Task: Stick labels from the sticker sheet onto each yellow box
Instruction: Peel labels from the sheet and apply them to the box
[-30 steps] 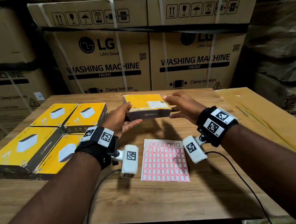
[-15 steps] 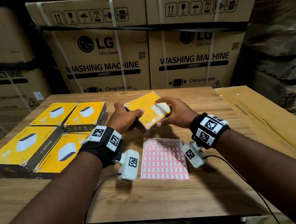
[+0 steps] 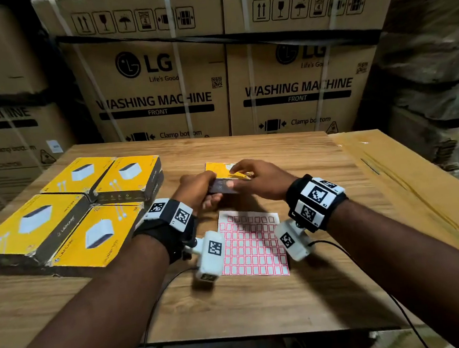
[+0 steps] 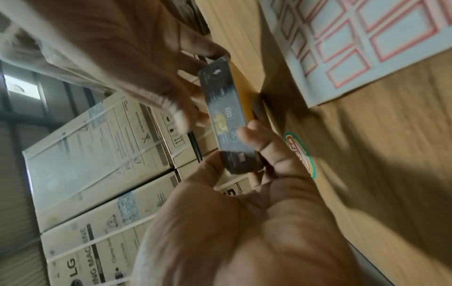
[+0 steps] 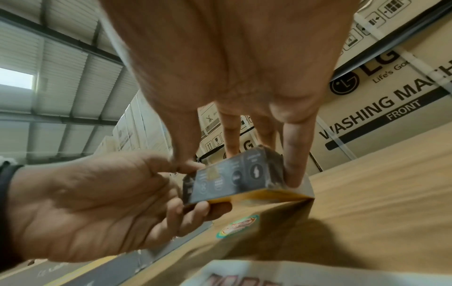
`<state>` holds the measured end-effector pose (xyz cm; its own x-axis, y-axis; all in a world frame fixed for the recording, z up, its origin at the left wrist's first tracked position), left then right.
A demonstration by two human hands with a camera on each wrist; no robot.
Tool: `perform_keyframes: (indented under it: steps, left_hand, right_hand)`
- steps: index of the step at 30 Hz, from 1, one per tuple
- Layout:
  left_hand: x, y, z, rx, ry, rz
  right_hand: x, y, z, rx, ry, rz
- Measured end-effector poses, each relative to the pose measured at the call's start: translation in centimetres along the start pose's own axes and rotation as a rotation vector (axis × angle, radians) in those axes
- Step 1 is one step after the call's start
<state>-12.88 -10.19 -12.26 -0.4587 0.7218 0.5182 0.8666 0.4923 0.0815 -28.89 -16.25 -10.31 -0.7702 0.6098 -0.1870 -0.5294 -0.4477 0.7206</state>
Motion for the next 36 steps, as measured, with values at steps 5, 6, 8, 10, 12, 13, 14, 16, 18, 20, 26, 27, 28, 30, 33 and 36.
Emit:
perform_keyframes:
  steps: [5, 6, 8, 10, 12, 13, 14, 16, 18, 20, 26, 27, 28, 30, 33, 36]
  left_hand:
    - [-0.5, -0.4, 1.2, -0.203, -0.053, -0.017]
    - [-0.8, -0.3, 1.4, -0.286, -0.082, -0.052]
    - [-1.5, 0.2, 1.9, -0.431, -0.146, -0.118]
    - [-1.8, 0.8, 2.1, -0.54, -0.182, -0.182]
    - [-1.7, 1.4, 2.0, -0.658, -0.187, -0.23]
    - [-1.6, 1.7, 1.9, -0.749, -0.181, -0.268]
    - [-1.7, 1.8, 1.8, -0.848, -0.168, -0.318]
    - [-1.2, 1.8, 1.8, -0.979, -0.154, -0.365]
    - [-1.0, 1.4, 2.1, -1.044, -0.169, -0.34]
    - [-0.7, 1.1, 2.2, -1.088, -0.191, -0.324]
    - [-0.3, 1.4, 1.9, -0.844, -0.075, -0.086]
    - [-0.3, 1.6, 2.0, -0.752, -0.029, -0.025]
    - [-0.2, 1.9, 2.1, -0.68, 0.018, 0.016]
    - [0.0, 2.2, 2.4, -0.624, 0.068, 0.053]
    - [0.2, 2.3, 2.5, -0.681, 0.062, 0.031]
    - [0.5, 2.0, 2.5, -0.733, 0.039, 0.036]
  right_hand:
    - [0.7, -0.1, -0.7, 0.177, -0.015, 0.022]
    - [0.7, -0.1, -0.8, 0.214, -0.016, 0.025]
    - [0.7, -0.3, -1.0, 0.286, -0.004, 0.034]
    - [0.8, -0.4, -1.1, 0.339, 0.002, 0.037]
    - [0.7, -0.4, -1.3, 0.374, 0.004, 0.05]
    - [0.6, -0.5, -1.3, 0.381, 0.002, 0.069]
    - [0.7, -0.5, -1.4, 0.388, 0.002, 0.087]
    - [0.7, -0.6, -1.3, 0.416, 0.004, 0.096]
    - [1.0, -1.0, -0.6, 0.461, 0.018, 0.059]
    - [1.5, -1.7, 0.4, 0.479, 0.041, 0.097]
    - [2.4, -3.7, 1.6, 0.583, 0.039, 0.316]
    - [2.4, -3.6, 1.5, 0.572, 0.04, 0.312]
    - [2.4, -3.5, 1.5, 0.55, 0.033, 0.308]
    - [2.4, -3.2, 1.5, 0.494, 0.015, 0.291]
    - [2.4, -2.8, 1.5, 0.443, 0.011, 0.268]
    - [2.3, -2.8, 1.4, 0.413, 0.027, 0.238]
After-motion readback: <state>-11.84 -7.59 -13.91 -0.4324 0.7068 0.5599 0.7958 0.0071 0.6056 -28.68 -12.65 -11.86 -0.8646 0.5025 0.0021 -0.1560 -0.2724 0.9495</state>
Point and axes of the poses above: each hand's wrist, its own x-axis away from the middle knuckle, its own y-axis out of the back of the hand, z = x × y, the point moved 1 cm from there along -x, towards the middle knuckle, and after that the axes turned 15 degrees about y, right-handed, at the moved point
